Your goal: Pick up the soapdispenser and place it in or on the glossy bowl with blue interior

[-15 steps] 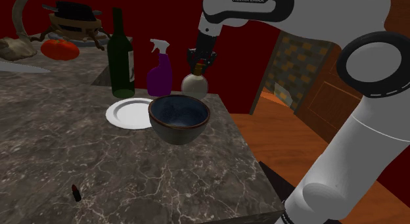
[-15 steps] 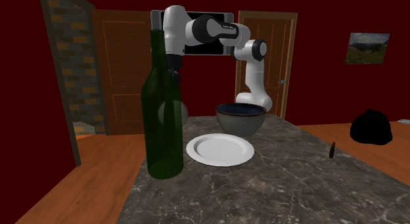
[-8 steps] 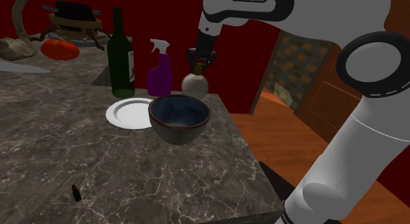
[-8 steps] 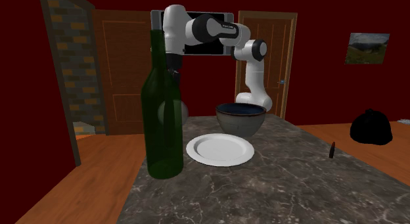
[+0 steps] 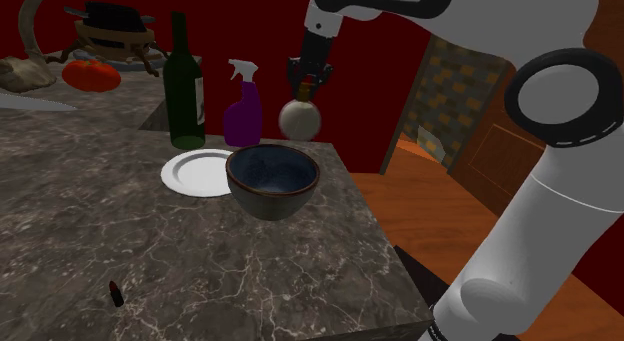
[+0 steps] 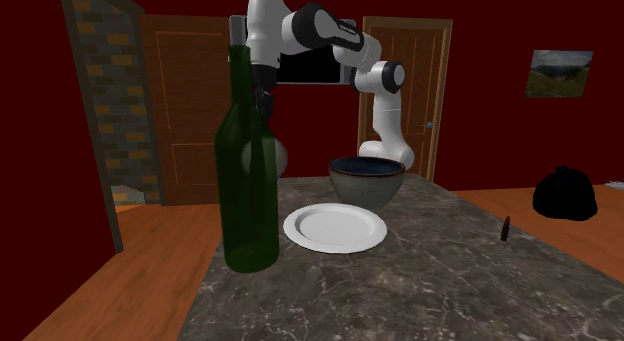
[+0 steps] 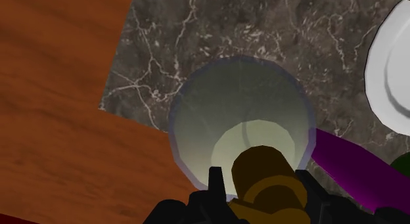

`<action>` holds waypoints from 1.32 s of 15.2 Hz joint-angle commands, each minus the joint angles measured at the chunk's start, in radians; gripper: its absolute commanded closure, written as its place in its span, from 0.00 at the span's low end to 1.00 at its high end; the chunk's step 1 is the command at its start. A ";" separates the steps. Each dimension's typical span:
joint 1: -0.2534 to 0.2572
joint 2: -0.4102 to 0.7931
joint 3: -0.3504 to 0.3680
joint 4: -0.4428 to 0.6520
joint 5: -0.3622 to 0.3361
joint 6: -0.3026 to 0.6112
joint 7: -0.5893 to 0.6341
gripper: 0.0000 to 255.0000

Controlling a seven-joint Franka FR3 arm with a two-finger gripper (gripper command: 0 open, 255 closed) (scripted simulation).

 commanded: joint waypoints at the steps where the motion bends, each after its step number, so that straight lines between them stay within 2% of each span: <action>1: 0.000 0.008 0.000 0.038 0.000 -0.030 0.001 1.00; 12: 0.002 0.088 0.001 0.301 -0.005 -0.212 0.008 1.00; 20: 0.007 0.205 0.003 0.591 -0.011 -0.385 0.015 1.00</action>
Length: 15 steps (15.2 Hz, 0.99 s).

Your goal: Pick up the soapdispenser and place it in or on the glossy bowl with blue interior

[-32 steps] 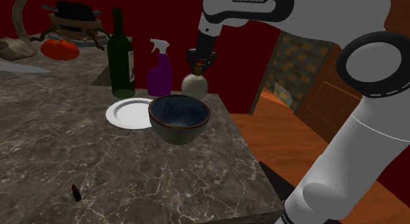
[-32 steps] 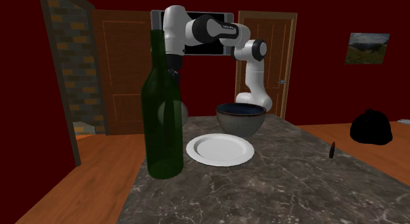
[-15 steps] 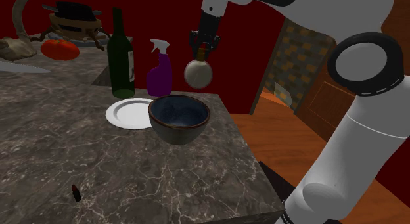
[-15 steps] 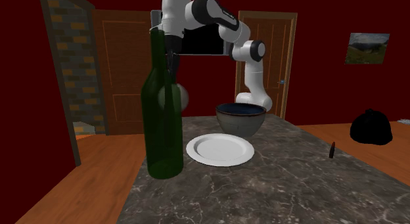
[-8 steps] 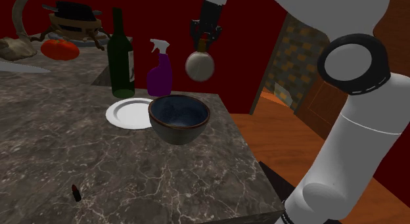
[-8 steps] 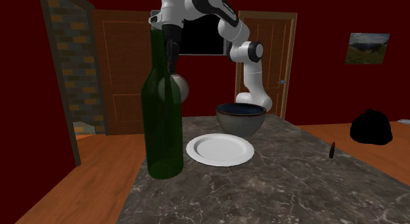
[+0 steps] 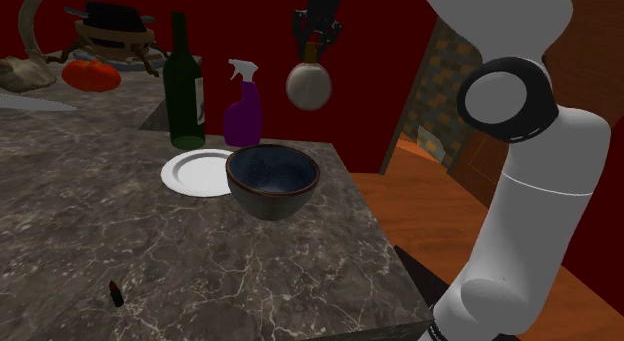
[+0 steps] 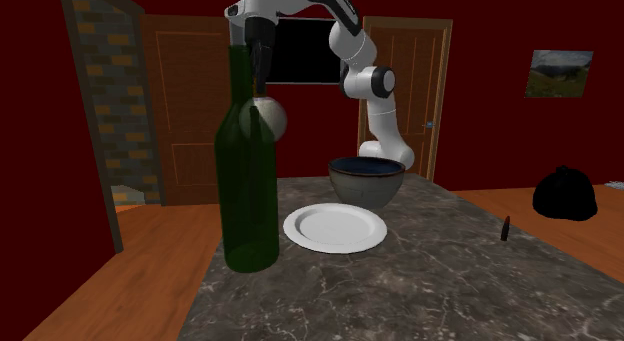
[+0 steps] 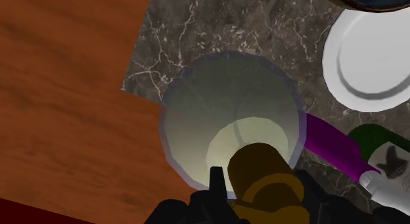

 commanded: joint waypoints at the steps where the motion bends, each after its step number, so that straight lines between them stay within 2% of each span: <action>1: 0.003 0.043 0.001 0.099 -0.002 -0.056 0.003 1.00; 4: 0.008 0.126 0.001 0.273 -0.007 -0.148 0.006 1.00; 6: 0.033 0.037 0.012 0.149 -0.010 -0.111 0.041 1.00; 8: 0.059 -0.028 0.024 0.069 -0.014 -0.095 0.078 1.00; 15: 0.145 -0.171 0.086 -0.072 -0.026 -0.096 0.223 1.00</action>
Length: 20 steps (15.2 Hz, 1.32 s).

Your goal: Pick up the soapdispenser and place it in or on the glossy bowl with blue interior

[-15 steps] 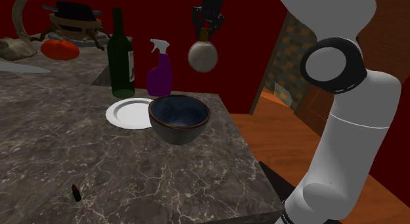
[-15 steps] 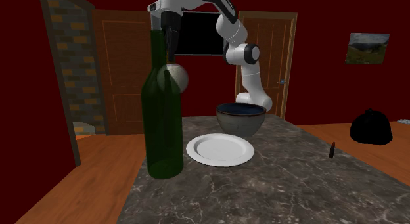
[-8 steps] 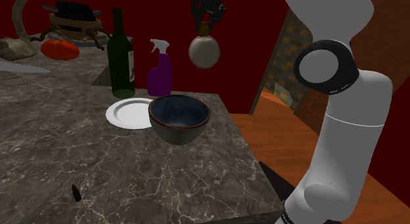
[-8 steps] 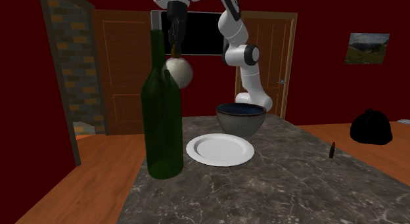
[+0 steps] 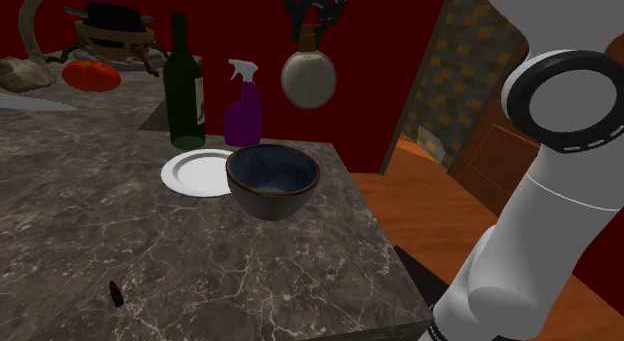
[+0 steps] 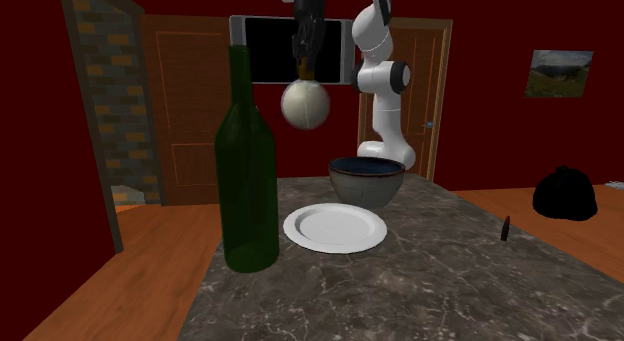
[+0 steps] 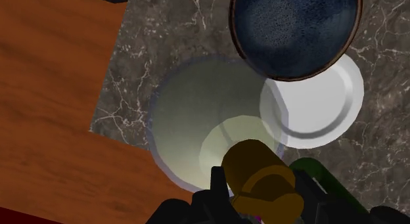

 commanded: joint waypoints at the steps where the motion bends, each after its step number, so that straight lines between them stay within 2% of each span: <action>1: 0.028 -0.024 0.023 -0.012 -0.005 -0.012 0.051 1.00; 6: 0.089 -0.068 0.084 -0.024 -0.015 -0.045 0.168 1.00; 11: 0.151 -0.073 0.147 0.012 -0.030 -0.089 0.285 1.00; 20: 0.134 -0.217 0.122 -0.309 0.013 0.094 0.261 1.00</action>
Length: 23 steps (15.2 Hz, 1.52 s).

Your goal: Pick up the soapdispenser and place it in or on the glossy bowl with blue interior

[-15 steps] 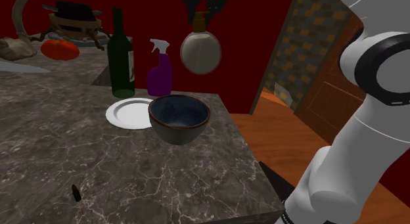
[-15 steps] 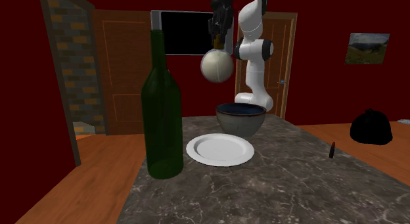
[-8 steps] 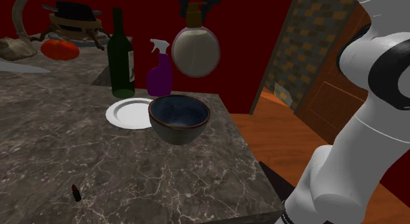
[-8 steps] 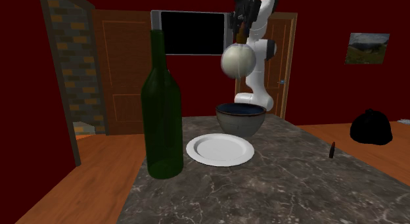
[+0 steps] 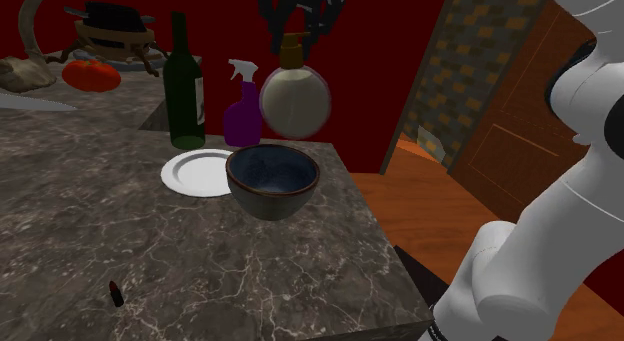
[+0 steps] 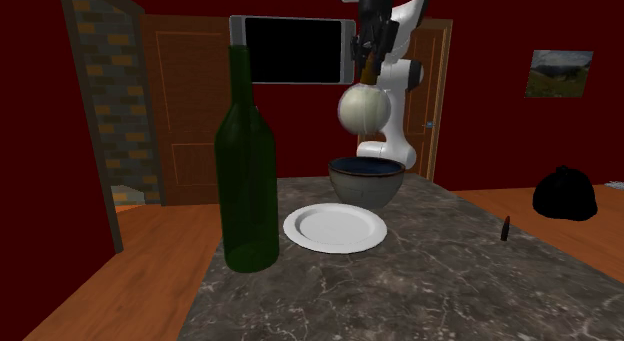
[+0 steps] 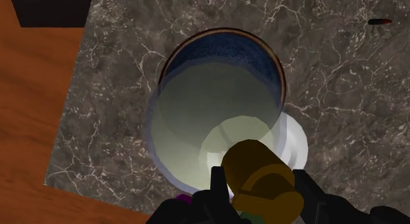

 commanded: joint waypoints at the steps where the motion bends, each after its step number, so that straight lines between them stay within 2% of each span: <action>1: -0.001 -0.023 -0.004 -0.055 0.006 0.033 -0.003 1.00; 15: 0.000 -0.141 -0.018 -0.385 0.031 0.248 -0.021 1.00; 22: 0.000 -0.141 -0.018 -0.385 0.031 0.248 -0.021 1.00; 23: 0.000 -0.141 -0.018 -0.385 0.031 0.248 -0.021 0.00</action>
